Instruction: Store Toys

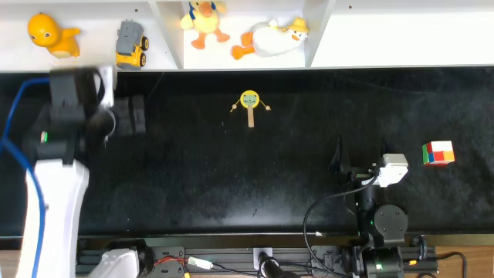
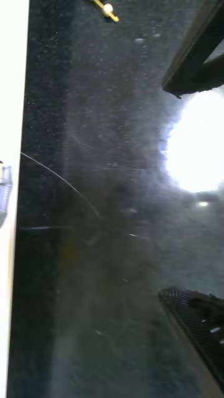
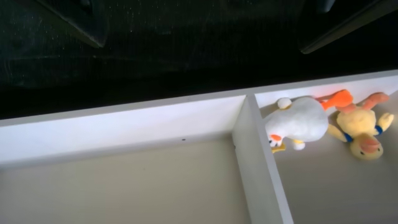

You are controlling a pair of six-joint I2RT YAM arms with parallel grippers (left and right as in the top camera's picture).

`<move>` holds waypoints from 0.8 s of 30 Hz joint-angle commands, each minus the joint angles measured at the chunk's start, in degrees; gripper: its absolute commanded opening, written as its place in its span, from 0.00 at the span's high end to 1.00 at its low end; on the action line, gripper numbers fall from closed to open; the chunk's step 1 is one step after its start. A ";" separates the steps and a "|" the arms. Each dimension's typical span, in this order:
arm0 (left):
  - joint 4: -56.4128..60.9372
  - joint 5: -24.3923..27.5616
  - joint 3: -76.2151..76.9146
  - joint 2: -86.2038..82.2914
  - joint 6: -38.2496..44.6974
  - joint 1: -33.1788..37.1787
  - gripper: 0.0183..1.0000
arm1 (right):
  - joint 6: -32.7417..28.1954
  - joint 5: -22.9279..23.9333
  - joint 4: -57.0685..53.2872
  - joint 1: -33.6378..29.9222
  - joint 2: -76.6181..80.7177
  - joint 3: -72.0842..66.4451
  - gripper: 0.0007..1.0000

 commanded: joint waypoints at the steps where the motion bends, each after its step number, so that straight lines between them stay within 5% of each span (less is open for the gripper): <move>1: 0.22 -5.16 -6.38 -10.43 -0.96 -0.09 0.00 | 0.22 0.26 0.24 0.31 -0.59 -0.79 0.01; 24: -4.17 -6.43 -8.98 -19.65 -0.50 -1.20 0.00 | 0.22 0.26 0.24 0.31 -0.59 -0.79 0.00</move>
